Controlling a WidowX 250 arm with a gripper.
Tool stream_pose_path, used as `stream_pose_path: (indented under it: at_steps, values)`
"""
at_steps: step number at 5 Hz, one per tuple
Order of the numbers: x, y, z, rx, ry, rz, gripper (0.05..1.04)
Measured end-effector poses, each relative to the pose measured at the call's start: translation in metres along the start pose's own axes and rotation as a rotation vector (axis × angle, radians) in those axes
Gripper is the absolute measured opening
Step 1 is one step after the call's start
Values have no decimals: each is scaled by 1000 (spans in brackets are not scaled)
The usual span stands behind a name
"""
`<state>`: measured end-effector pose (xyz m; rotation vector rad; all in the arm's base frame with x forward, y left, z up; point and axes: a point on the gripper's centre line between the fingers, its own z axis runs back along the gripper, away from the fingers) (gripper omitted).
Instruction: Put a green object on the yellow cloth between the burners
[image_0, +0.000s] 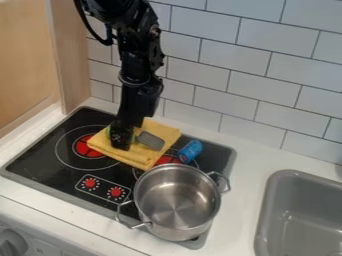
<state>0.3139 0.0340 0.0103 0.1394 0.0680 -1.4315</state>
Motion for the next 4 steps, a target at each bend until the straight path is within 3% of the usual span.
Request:
stream_pose_path:
  at_steps: [1, 3, 4]
  values:
    - [0, 3, 13, 30, -10, -1, 1005]
    - [-9, 8, 66, 175, -10, 5, 999]
    - [-9, 8, 68, 179, -9, 4, 999]
